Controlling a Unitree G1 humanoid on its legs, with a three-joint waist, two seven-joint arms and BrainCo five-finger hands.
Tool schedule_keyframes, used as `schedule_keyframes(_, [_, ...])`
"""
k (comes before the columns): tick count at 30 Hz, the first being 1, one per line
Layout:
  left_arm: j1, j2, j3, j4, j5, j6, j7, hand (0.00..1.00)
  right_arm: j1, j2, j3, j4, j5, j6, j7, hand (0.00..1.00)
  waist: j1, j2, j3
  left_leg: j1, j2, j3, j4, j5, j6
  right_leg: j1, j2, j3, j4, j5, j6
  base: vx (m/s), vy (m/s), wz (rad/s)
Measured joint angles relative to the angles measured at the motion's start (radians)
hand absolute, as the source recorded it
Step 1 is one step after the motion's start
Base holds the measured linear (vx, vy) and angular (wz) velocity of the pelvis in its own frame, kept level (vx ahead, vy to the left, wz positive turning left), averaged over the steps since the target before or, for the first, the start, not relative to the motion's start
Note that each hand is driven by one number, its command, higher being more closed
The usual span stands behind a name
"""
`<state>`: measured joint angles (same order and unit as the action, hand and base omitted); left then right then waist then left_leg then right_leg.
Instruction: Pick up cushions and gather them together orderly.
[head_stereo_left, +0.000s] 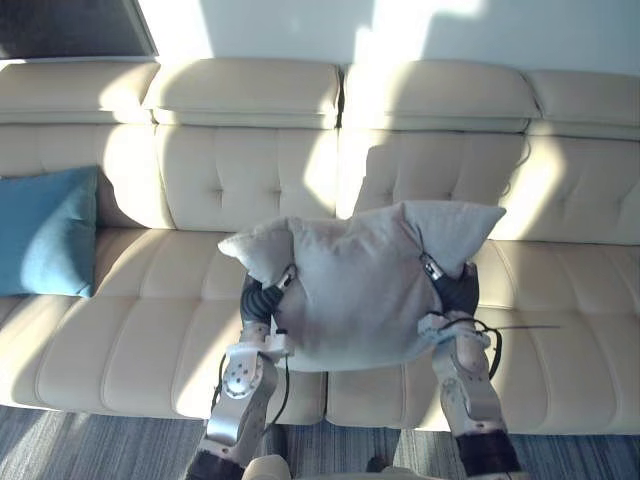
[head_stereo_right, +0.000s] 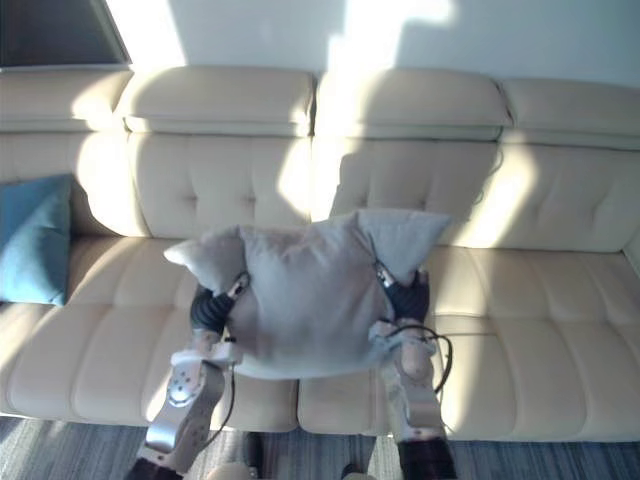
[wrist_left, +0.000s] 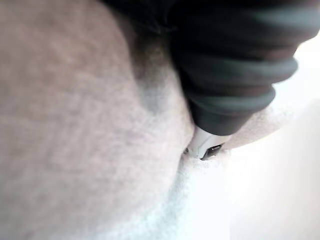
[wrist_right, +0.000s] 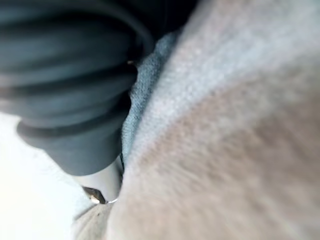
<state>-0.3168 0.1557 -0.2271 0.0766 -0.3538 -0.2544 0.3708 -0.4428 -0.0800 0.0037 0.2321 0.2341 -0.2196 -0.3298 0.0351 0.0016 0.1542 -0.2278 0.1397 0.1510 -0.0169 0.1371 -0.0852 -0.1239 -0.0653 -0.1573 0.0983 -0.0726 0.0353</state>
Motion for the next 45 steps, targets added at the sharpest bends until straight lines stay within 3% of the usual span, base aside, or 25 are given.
schedule_keyframes(5, [-0.410,0.119,0.068,0.159,0.010,-0.027,0.102,1.00,-0.455,-0.114,-0.002,0.177,-0.087,-0.001,-0.094,1.00,0.022,0.016,0.122,-0.154,0.011,0.000,0.001,0.059,0.013,-0.212,0.000,0.008,0.111,0.010,-0.003,-0.21,0.009,-0.09])
schedule_keyframes(11, [-0.792,0.279,0.080,0.417,0.019,-0.045,0.125,1.00,-0.832,-0.185,0.001,0.369,-0.197,0.004,-0.166,1.00,0.023,0.018,0.226,-0.288,-0.001,0.002,0.003,0.106,0.025,-0.384,-0.019,0.022,0.185,0.013,0.002,-0.05,0.013,-0.04])
schedule_keyframes(17, [-1.065,0.327,0.060,0.571,0.018,-0.045,0.114,1.00,-1.030,-0.228,0.001,0.512,-0.214,0.023,-0.229,1.00,0.010,0.021,0.306,-0.416,-0.006,-0.026,0.039,0.112,0.030,-0.507,-0.031,0.003,0.231,0.013,0.002,0.01,-0.014,0.04])
schedule_keyframes(23, [-1.166,0.340,0.062,0.630,0.017,-0.046,0.114,1.00,-1.144,-0.240,0.010,0.573,-0.237,0.034,-0.265,1.00,0.004,0.018,0.335,-0.565,-0.004,-0.043,0.070,0.114,0.033,-0.645,-0.030,0.002,0.249,0.013,0.002,0.04,-0.019,0.01])
schedule_keyframes(24, [-1.175,0.340,0.062,0.630,0.017,-0.053,0.118,0.00,-1.156,-0.243,0.011,0.570,-0.238,0.031,-0.270,0.00,0.004,0.019,0.338,-0.584,0.000,-0.047,0.072,0.114,0.033,-0.662,-0.030,0.000,0.250,0.013,0.002,0.07,-0.036,0.02])
schedule_keyframes(34, [-1.260,0.295,0.166,0.622,0.004,-0.089,0.149,0.00,-1.204,-0.284,-0.005,0.503,-0.257,0.028,-0.316,0.00,0.007,0.018,0.338,-0.704,0.005,-0.051,0.105,0.116,0.030,-0.803,-0.038,-0.001,0.334,0.005,-0.004,0.05,-0.041,-0.01])
schedule_keyframes(41, [-1.179,0.327,0.246,0.581,-0.071,-0.081,0.063,0.00,-1.044,-0.381,-0.110,0.411,-0.028,0.022,-0.207,0.00,0.011,0.016,0.337,-0.694,0.005,-0.062,0.108,0.131,0.022,-0.795,-0.046,-0.022,0.370,-0.005,-0.009,0.00,-0.062,0.08])
schedule_keyframes(45, [-1.011,0.382,0.344,0.546,-0.151,-0.064,0.023,0.00,-0.864,-0.454,-0.208,0.365,0.112,0.016,-0.126,0.00,0.013,0.011,0.337,-0.621,0.000,-0.064,0.094,0.127,0.016,-0.729,-0.056,-0.033,0.386,-0.040,-0.011,-0.01,-0.086,0.12])
